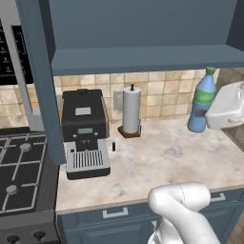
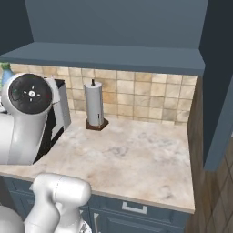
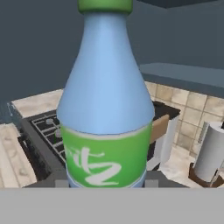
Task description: Pick the bottled water, beer from the counter and place them in the open cabinet.
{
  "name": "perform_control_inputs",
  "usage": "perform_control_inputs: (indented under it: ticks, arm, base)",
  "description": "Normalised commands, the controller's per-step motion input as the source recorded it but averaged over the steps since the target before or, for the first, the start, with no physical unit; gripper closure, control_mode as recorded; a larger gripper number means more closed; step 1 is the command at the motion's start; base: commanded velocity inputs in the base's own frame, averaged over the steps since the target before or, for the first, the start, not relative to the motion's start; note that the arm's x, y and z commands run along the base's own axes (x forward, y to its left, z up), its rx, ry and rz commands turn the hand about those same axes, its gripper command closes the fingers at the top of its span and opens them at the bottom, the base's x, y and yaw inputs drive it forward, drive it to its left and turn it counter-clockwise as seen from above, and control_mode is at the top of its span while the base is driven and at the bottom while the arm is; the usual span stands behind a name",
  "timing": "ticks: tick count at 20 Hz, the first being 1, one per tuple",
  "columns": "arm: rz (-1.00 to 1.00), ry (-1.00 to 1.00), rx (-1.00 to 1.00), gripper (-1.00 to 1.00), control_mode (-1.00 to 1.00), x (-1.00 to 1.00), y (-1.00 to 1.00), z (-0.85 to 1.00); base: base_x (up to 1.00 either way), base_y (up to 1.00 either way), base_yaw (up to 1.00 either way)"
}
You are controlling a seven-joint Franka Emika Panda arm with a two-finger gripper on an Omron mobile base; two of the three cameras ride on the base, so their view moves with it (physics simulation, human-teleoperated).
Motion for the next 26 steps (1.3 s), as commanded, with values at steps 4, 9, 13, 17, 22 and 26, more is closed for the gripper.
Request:
perform_control_inputs:
  ticks: [4,9,13,17,22,26]
  arm:
    - [-0.16,0.15,0.0,1.0,-1.0,0.22,0.31,0.54]
    - [-0.2,0.1,0.01,1.0,-1.0,0.34,0.17,0.37]
    - [-0.31,-0.09,0.01,1.0,-1.0,0.37,0.21,0.06]
    - [-0.34,-0.23,0.0,1.0,-1.0,0.29,0.28,0.0]
    - [-0.37,-0.14,0.0,1.0,-1.0,0.47,0.03,0.0]
    - [-0.3,-0.03,0.0,1.0,-1.0,0.42,0.03,0.0]
  base:
    - [0.0,0.0,0.0]
    - [0.0,0.0,0.0]
    - [0.0,0.0,0.0]
    - [0.0,0.0,0.0]
    - [0.0,0.0,0.0]
    - [0.0,0.0,0.0]
